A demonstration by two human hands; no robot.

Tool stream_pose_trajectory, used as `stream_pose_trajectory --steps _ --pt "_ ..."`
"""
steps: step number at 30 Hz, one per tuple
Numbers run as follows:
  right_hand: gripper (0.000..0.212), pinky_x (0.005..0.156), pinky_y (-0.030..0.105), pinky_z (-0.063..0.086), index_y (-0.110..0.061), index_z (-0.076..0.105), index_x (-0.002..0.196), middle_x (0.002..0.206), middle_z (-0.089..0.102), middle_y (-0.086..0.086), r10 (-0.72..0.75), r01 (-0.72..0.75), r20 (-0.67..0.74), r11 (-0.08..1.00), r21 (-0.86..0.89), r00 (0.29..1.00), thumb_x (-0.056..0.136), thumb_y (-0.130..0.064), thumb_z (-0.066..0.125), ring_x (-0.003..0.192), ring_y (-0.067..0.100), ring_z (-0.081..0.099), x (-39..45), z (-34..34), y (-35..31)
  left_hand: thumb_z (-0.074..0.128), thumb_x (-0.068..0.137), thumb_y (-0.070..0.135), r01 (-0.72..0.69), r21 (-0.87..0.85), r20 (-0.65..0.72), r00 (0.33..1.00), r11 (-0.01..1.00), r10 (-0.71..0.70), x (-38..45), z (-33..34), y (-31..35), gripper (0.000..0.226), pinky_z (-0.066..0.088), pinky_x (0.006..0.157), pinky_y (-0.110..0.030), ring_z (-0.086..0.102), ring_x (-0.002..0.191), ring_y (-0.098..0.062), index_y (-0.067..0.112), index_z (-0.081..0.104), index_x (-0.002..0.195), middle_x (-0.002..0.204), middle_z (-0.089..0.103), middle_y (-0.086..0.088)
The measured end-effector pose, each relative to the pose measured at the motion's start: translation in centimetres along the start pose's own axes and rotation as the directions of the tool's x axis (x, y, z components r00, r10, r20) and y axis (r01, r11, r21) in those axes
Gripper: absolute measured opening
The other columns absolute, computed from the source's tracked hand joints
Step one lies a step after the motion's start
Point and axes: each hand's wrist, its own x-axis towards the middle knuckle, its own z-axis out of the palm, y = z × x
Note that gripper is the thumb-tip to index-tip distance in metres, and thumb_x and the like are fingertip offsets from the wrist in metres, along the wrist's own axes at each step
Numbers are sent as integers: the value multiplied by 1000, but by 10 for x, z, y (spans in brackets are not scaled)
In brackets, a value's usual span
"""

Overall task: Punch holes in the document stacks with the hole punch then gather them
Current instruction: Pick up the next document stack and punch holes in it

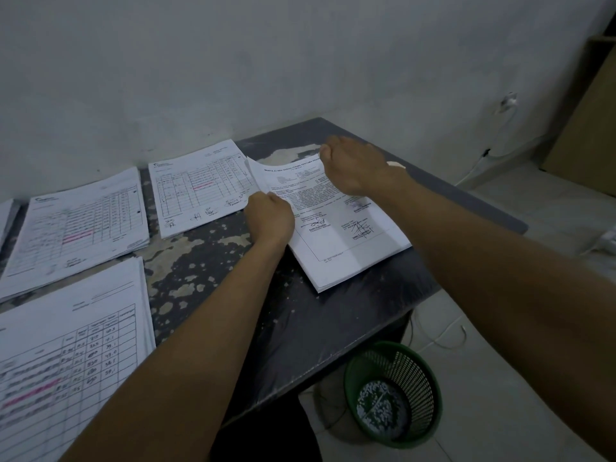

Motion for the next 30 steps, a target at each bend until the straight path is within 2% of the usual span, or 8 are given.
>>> stream_pose_trajectory --steps 2,6,12,15,20,23,26,30 --pt "38 102 58 39 -5 51 121 123 55 15 -23 23 -7 999 -41 1000 103 -26 26 113 33 52 -4 3 0 38 103 16 -1 6 4 1000 1000 1 1 0 0 22 32 53 -23 48 71 -15 5 52 90 85 52 -4" --pt "53 114 65 14 -4 41 137 145 42 16 -31 33 12 939 -343 999 103 -37 17 141 32 29 -15 26 -3 37 104 18 17 15 4 1000 1000 -17 0 1 1 20 31 51 -23 48 72 -14 8 48 90 79 46 2" --pt "55 115 65 10 -6 40 140 149 39 16 -36 32 -5 930 -367 999 103 -40 16 145 31 23 -11 29 -2 37 103 17 19 19 3 1000 1000 -19 0 1 2 28 39 63 -29 54 80 -19 -2 58 106 95 57 -8" --pt "57 116 64 9 -6 38 142 153 35 16 -33 33 5 931 -363 999 103 -40 16 148 30 19 -12 32 -3 37 103 17 25 39 1 1000 999 -25 1 1 2 30 38 60 -28 55 81 -20 -2 58 107 99 61 -10" --pt "57 117 63 9 -6 35 146 156 31 16 -25 26 6 967 -255 1000 102 -38 17 150 29 13 -7 26 -1 37 103 17 12 62 -15 1000 998 -11 -1 2 2 24 34 54 -23 51 73 -16 2 56 100 90 54 -5" --pt "66 119 58 8 -9 35 148 159 28 11 1 4 36 992 -127 999 101 -53 20 151 25 11 -5 18 0 36 103 18 16 70 -13 1000 997 -15 -1 2 3 27 37 62 -29 52 78 -18 1 57 104 92 55 -5" --pt "64 117 53 17 -15 39 147 157 33 8 21 -21 9 1000 4 1000 98 -56 38 148 28 22 -5 7 0 36 103 18 8 79 -3 1000 997 -8 -1 1 3 29 39 64 -30 54 81 -20 -1 58 106 97 59 -9" --pt "37 83 36 45 -15 65 113 116 67 4 80 -67 -21 931 360 997 96 -44 49 98 21 60 2 -16 4 38 103 17 -1 93 5 1000 996 1 -2 -1 4 29 38 61 -29 55 80 -21 -2 59 104 99 62 -13"
